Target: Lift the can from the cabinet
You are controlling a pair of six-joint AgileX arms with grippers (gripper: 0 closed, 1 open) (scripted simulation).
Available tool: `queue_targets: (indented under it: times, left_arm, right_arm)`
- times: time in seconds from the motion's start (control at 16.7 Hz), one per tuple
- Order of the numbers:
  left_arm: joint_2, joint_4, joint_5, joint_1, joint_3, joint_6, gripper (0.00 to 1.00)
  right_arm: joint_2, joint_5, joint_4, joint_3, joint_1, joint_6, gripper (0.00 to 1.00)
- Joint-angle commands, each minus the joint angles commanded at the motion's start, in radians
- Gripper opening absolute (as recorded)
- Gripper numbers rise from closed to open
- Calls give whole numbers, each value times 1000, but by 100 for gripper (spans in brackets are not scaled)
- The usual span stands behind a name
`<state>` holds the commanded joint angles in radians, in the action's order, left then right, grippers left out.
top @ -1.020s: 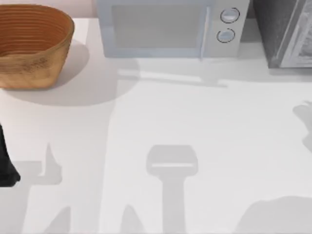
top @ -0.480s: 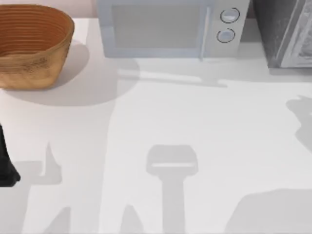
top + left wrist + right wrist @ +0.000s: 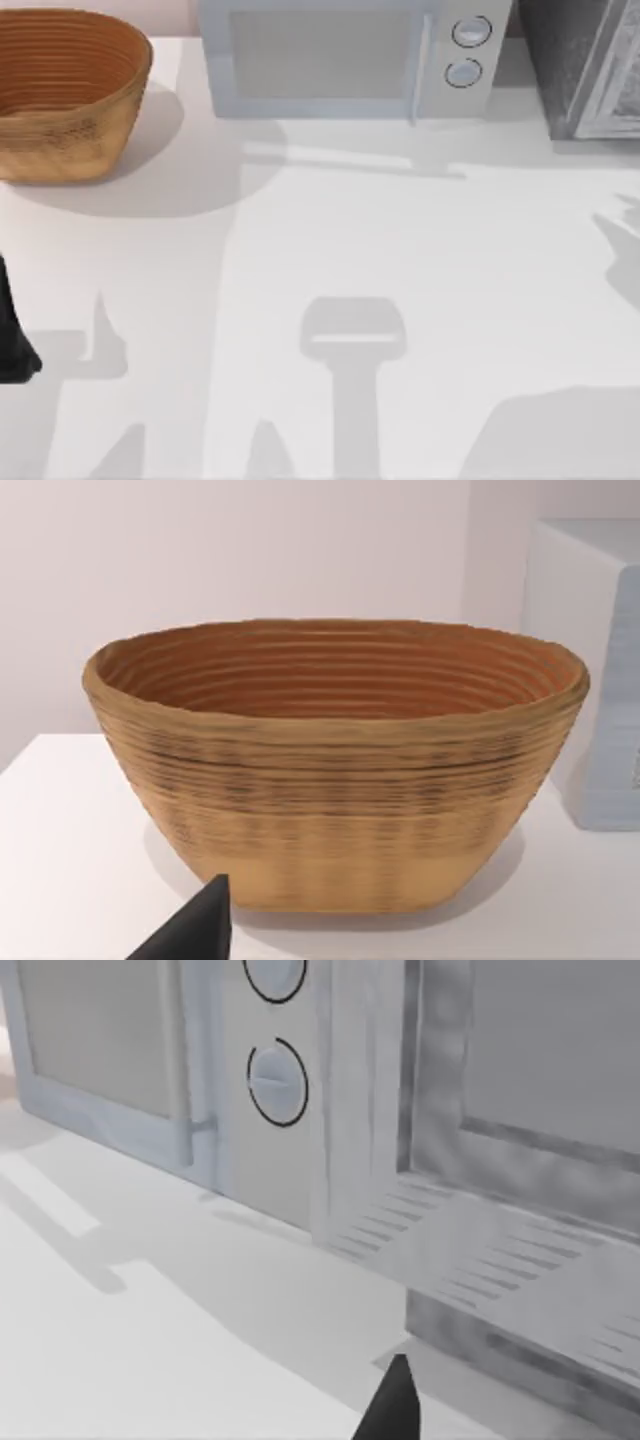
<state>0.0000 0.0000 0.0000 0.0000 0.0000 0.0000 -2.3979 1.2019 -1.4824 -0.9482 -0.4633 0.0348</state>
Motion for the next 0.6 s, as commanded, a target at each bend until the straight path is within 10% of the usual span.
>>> queue_targets:
  times: [0.24,0.6]
  left_arm:
    - [0,0,0,0,0,0,100]
    - [0,0,0,0,0,0,100]
  right_arm:
    - [0,0,0,0,0,0,98]
    - [0,0,0,0,0,0,100]
